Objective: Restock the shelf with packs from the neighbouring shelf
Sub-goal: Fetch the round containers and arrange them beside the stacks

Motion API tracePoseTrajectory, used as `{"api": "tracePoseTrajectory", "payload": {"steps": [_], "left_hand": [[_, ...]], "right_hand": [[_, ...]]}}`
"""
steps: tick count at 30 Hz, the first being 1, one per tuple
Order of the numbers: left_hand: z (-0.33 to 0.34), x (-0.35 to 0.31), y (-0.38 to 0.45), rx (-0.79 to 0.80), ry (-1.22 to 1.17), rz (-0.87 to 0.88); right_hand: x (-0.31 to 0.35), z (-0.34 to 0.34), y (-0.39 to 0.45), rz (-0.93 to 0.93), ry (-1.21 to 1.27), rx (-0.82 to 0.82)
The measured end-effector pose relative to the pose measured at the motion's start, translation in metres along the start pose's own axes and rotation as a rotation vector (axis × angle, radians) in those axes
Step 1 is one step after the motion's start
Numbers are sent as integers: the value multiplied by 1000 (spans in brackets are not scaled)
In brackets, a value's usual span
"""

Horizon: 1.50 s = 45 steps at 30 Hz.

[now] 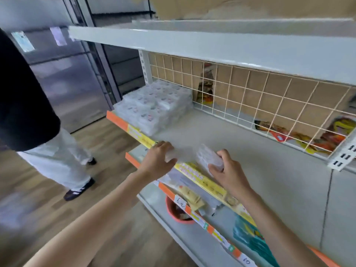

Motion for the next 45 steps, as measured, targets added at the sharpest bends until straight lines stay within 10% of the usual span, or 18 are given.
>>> {"api": "tracePoseTrajectory", "payload": {"steps": [17,25,34,38,45], "left_hand": [[75,113,115,367,-195,252],[86,134,118,297,-443,291],[62,142,125,367,-444,625],[4,172,145,84,-319,783],[-40,274,182,45,20,450]], "right_hand": [[-4,72,80,67,-360,-209],[13,92,102,350,-508,-291],[67,125,126,196,-560,-195],[102,135,139,102,-458,-291],[164,162,188,-102,-458,-308]]}}
Point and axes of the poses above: each hand's wrist, its own y-axis towards the middle knuckle, its own z-axis out of the palm, x = y × z, the point moved 2 cm from there along y, towards the middle knuckle, and after that the axes turned 14 degrees about z, right-handed, at the moved point
